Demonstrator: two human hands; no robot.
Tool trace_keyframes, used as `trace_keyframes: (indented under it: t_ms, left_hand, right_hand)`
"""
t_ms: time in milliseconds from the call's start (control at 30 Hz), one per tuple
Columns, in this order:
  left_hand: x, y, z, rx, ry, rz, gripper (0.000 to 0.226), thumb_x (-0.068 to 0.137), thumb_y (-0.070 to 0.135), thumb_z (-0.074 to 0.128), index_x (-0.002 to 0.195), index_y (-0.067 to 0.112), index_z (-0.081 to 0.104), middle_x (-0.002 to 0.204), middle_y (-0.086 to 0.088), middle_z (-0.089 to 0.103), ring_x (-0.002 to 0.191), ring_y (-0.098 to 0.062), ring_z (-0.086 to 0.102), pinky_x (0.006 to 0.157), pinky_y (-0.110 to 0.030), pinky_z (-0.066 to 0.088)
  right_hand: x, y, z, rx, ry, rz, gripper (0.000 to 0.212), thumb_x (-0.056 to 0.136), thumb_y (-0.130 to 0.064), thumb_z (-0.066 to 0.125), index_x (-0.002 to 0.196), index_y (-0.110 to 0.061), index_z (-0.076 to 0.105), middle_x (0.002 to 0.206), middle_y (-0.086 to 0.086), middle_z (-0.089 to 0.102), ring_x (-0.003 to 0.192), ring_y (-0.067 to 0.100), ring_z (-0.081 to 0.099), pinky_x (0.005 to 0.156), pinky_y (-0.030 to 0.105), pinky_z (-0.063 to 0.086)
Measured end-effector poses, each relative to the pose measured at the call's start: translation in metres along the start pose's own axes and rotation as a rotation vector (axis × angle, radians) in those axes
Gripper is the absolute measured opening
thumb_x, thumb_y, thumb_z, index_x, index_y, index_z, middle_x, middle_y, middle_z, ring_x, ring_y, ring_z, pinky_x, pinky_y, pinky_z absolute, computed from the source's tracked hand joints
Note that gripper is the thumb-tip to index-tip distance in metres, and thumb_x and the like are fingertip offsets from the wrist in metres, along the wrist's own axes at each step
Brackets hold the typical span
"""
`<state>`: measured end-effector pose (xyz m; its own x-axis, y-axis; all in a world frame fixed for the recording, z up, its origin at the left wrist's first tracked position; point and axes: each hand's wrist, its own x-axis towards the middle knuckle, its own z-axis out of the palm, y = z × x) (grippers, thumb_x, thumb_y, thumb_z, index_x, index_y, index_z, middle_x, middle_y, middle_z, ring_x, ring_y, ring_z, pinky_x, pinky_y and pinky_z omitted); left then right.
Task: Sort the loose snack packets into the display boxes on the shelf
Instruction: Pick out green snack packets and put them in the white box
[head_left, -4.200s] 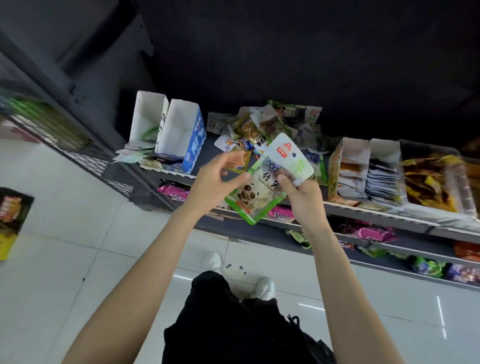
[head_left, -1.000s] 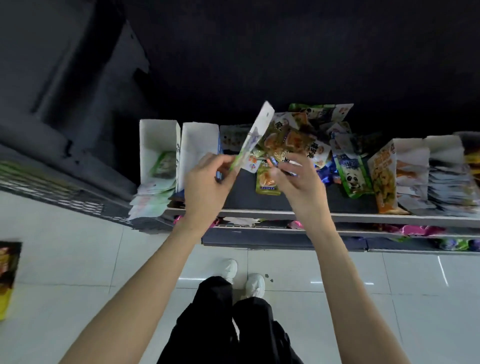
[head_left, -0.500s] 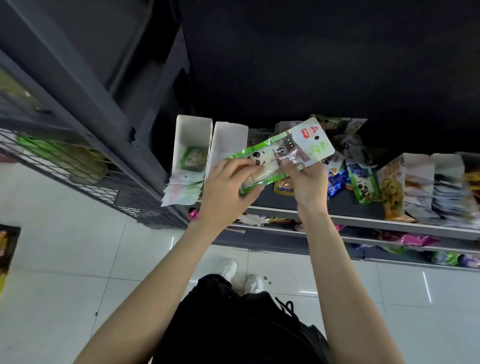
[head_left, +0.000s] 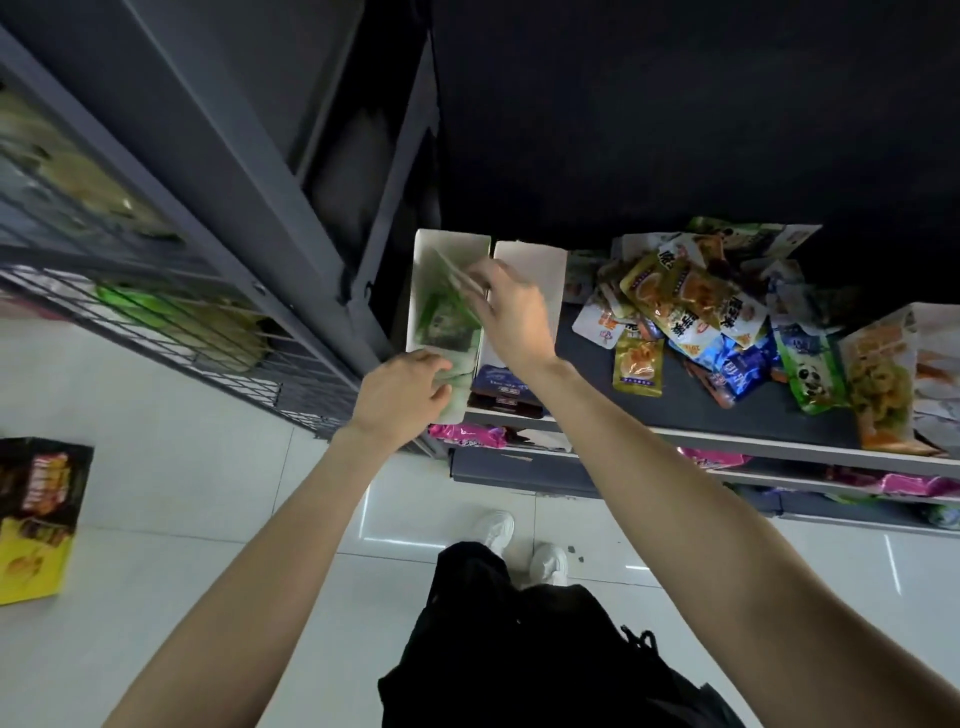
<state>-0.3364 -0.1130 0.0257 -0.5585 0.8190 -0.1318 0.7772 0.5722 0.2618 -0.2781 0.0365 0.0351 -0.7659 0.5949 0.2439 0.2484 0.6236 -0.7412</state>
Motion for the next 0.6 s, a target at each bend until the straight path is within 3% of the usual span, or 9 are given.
trace_keyframes:
  t_ms: [67,167,267,333,433,533,600]
  left_hand:
    - [0.000,-0.002,0.002,0.010,0.009,0.020,0.031,0.092,0.029,0.052,0.121,0.023,0.061,0.123,0.005,0.061,0.105,-0.018,0.060,0.082,-0.033,0.049]
    - [-0.002,-0.006,0.006,-0.013,0.040,0.039,0.028,0.091,0.028,0.052,0.117,0.023,0.064,0.119,0.004,0.064,0.100,-0.020,0.063,0.079,-0.035,0.053]
    - [-0.008,-0.005,0.010,-0.018,0.106,0.059,0.023,0.089,0.025,0.057,0.109,0.020,0.069,0.110,0.000,0.069,0.090,-0.026,0.067,0.071,-0.036,0.053]
    - [-0.009,-0.006,0.011,-0.013,0.130,0.075,0.021,0.089,0.023,0.059,0.106,0.019,0.070,0.107,0.000,0.070,0.085,-0.027,0.068,0.067,-0.035,0.053]
    - [-0.009,-0.005,0.008,-0.011,0.150,0.095,0.020,0.089,0.024,0.059,0.104,0.019,0.071,0.102,-0.002,0.071,0.082,-0.028,0.067,0.063,-0.033,0.051]
    - [-0.006,0.002,-0.001,0.019,0.137,0.080,0.022,0.090,0.030,0.055,0.103,0.019,0.069,0.096,-0.004,0.071,0.081,-0.028,0.066,0.062,-0.033,0.048]
    - [-0.005,0.011,-0.011,0.012,0.166,0.052,0.021,0.088,0.035,0.057,0.097,0.017,0.065,0.086,-0.002,0.070,0.075,-0.027,0.065,0.059,-0.030,0.044]
  right_hand:
    - [-0.006,0.011,0.007,-0.224,-0.064,-0.215,0.014,0.078,-0.008,0.066,0.091,-0.011,0.070,0.093,0.003,0.069,0.091,0.031,0.060,0.072,0.032,0.046]
    - [-0.010,0.020,0.008,-0.476,-0.081,-0.436,0.019,0.076,-0.023,0.056,0.079,-0.020,0.075,0.090,-0.003,0.071,0.088,0.031,0.061,0.072,0.034,0.043]
    - [-0.007,0.018,0.010,-0.774,-0.267,-0.381,0.015,0.061,-0.018,0.077,0.073,-0.026,0.077,0.090,-0.007,0.070,0.091,0.025,0.060,0.073,0.031,0.041]
    - [-0.004,0.017,0.013,-0.907,-0.357,-0.297,0.013,0.062,-0.022,0.077,0.074,-0.026,0.077,0.102,-0.005,0.067,0.103,0.024,0.056,0.080,0.031,0.041]
    - [-0.007,0.017,0.016,-0.845,-0.369,-0.274,0.021,0.075,-0.031,0.064,0.089,-0.020,0.076,0.121,0.006,0.058,0.118,0.029,0.045,0.091,0.040,0.037]
    - [-0.016,0.015,0.013,-0.699,-0.280,-0.339,0.021,0.070,-0.032,0.067,0.085,-0.019,0.076,0.105,0.004,0.067,0.106,0.029,0.055,0.083,0.038,0.040]
    - [-0.025,0.023,0.007,-0.544,-0.265,-0.379,0.023,0.076,-0.029,0.063,0.094,-0.019,0.075,0.108,0.003,0.068,0.106,0.028,0.056,0.084,0.040,0.041]
